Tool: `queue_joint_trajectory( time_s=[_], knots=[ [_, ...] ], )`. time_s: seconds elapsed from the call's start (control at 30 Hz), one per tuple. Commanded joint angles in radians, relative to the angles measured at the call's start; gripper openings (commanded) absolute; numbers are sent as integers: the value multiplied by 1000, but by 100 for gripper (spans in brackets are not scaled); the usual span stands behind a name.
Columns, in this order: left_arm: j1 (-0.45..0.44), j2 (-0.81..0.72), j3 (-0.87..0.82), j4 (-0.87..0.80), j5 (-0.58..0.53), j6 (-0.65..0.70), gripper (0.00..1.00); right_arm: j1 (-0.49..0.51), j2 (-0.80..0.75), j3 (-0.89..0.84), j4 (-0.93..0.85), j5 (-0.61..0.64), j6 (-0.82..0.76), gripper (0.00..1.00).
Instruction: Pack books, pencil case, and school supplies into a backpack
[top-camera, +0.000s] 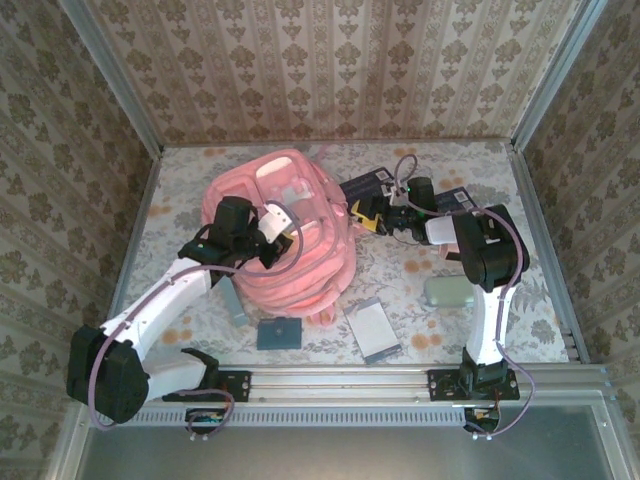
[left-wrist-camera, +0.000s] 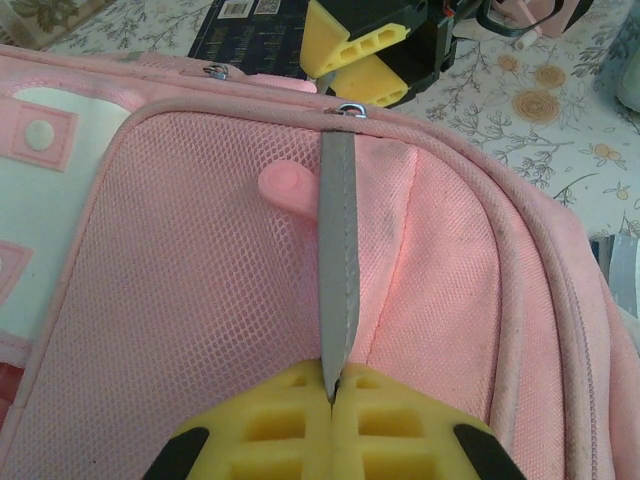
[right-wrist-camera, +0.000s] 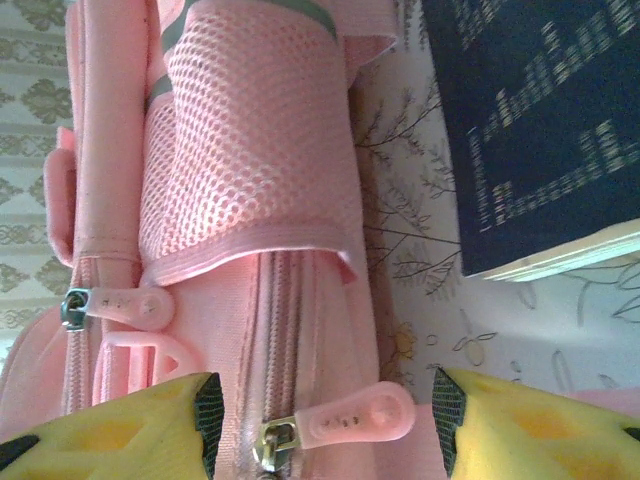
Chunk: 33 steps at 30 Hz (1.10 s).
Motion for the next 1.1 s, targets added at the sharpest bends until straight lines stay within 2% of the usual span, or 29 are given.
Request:
queue_joint_trajectory(
  time_s=[0.0, 0.3, 0.5, 0.7, 0.97, 1.07],
  knots=[
    [14, -14, 4, 59, 1, -15, 0, 5, 9, -42, 110, -37, 67, 60],
    [16, -12, 7, 60, 0, -20, 0, 5, 16, -100, 271, -44, 167, 59],
    [16, -13, 2, 64, -6, -21, 0, 5, 28, -110, 373, -62, 238, 53],
    [16, -12, -1, 68, -23, -21, 0, 4, 14, -132, 381, -64, 241, 47],
    [16, -11, -2, 69, -27, -25, 0, 4, 4, -147, 379, -70, 236, 34],
    [15, -11, -2, 69, -28, -27, 0, 7, 2, -149, 384, -80, 236, 34]
  ],
)
